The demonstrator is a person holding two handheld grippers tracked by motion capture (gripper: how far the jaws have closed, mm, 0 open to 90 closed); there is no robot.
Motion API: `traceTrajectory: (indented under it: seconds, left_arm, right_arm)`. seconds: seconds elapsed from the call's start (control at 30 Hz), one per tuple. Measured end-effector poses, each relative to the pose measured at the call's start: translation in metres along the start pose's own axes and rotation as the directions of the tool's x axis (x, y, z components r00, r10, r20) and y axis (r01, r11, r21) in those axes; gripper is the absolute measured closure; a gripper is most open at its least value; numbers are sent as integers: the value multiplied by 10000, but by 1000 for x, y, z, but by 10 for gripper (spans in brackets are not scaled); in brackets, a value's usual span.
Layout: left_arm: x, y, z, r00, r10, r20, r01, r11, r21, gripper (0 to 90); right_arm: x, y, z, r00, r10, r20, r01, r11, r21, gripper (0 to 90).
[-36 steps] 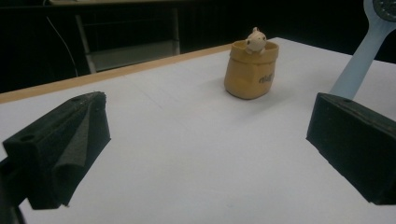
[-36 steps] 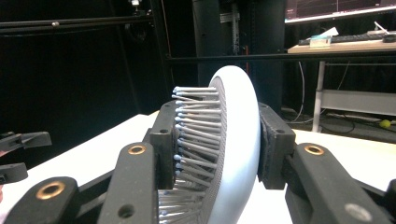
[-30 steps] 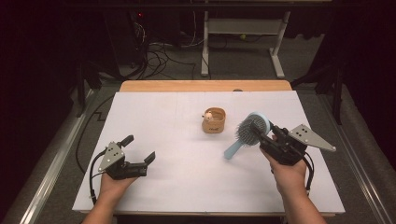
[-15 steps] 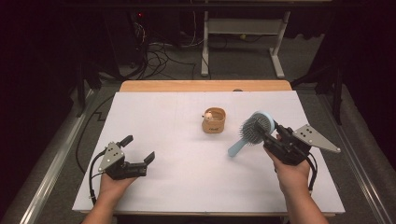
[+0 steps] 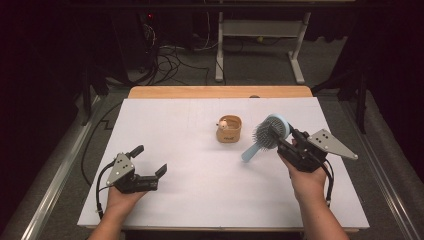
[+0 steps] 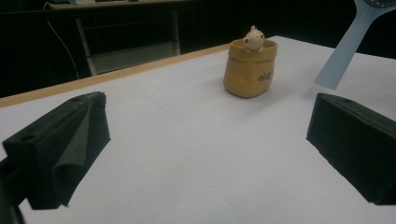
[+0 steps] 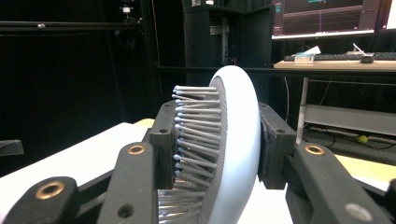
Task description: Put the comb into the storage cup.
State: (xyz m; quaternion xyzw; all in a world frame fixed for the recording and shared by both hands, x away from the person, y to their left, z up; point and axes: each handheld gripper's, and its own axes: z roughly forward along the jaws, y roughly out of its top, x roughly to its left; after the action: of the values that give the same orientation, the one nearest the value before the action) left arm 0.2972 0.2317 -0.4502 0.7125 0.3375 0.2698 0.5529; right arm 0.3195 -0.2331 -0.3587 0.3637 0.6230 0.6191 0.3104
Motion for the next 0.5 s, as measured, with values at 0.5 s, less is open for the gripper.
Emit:
traceTrajectory:
  seconds: [0.5]
  left_arm:
    - [1, -1, -1, 9999, -102, 105, 103, 9999, -104, 5]
  right_arm:
    - [1, 16, 10, 9998, -139, 135, 142, 9996, -259, 591]
